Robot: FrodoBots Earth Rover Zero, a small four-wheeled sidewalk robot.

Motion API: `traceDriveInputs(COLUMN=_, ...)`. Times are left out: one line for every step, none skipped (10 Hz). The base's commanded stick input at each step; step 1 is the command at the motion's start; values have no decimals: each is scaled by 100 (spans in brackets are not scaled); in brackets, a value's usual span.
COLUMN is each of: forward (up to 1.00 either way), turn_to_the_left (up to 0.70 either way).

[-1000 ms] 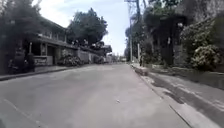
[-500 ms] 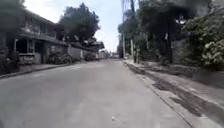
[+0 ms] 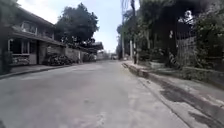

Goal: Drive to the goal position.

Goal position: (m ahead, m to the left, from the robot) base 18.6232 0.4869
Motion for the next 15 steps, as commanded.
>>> traceDriveInputs(forward=100, turn_to_the_left=-2)
traceDriveInputs(forward=100, turn_to_the_left=-2)
traceDriveInputs(forward=100, turn_to_the_left=-2)
traceDriveInputs(forward=100, turn_to_the_left=-2)
traceDriveInputs(forward=100, turn_to_the_left=-2)
traceDriveInputs(forward=100, turn_to_the_left=-2)
traceDriveInputs(forward=100, turn_to_the_left=-2)
traceDriveInputs(forward=100, turn_to_the_left=-2)
traceDriveInputs(forward=100, turn_to_the_left=-1)
traceDriveInputs(forward=100, turn_to_the_left=0)
traceDriveInputs(forward=100, turn_to_the_left=0)
traceDriveInputs(forward=100, turn_to_the_left=0)
traceDriveInputs(forward=100, turn_to_the_left=-2)
traceDriveInputs(forward=100, turn_to_the_left=-3)
traceDriveInputs(forward=100, turn_to_the_left=-7)
